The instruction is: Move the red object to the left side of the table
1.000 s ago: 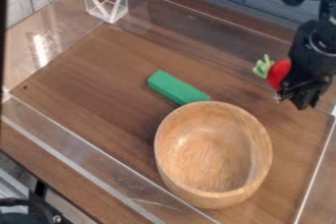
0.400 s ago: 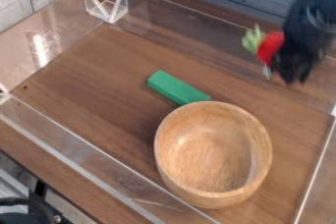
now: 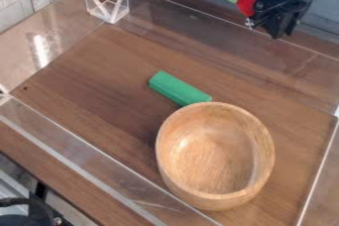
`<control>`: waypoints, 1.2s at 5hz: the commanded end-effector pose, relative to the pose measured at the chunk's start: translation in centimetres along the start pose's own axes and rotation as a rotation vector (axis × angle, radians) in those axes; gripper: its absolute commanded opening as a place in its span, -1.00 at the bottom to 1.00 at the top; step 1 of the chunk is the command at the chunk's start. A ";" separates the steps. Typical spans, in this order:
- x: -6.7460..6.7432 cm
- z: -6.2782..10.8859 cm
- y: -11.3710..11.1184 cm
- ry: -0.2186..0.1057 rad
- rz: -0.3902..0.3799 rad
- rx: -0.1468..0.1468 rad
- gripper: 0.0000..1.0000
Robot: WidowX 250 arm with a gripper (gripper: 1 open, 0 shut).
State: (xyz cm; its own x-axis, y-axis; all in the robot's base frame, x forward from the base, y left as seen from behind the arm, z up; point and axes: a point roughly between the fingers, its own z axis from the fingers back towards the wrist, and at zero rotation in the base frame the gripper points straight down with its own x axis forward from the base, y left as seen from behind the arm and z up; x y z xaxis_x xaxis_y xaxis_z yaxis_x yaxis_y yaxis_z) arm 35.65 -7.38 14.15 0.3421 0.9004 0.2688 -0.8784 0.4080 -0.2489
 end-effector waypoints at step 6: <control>4.3 -1.4 0.7 -0.032 0.083 -0.010 -1.00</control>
State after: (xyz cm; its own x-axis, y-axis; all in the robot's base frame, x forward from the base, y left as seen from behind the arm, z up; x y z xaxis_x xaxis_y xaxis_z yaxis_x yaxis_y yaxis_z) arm 36.23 -3.07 12.07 0.2743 0.9235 0.2682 -0.9125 0.3380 -0.2306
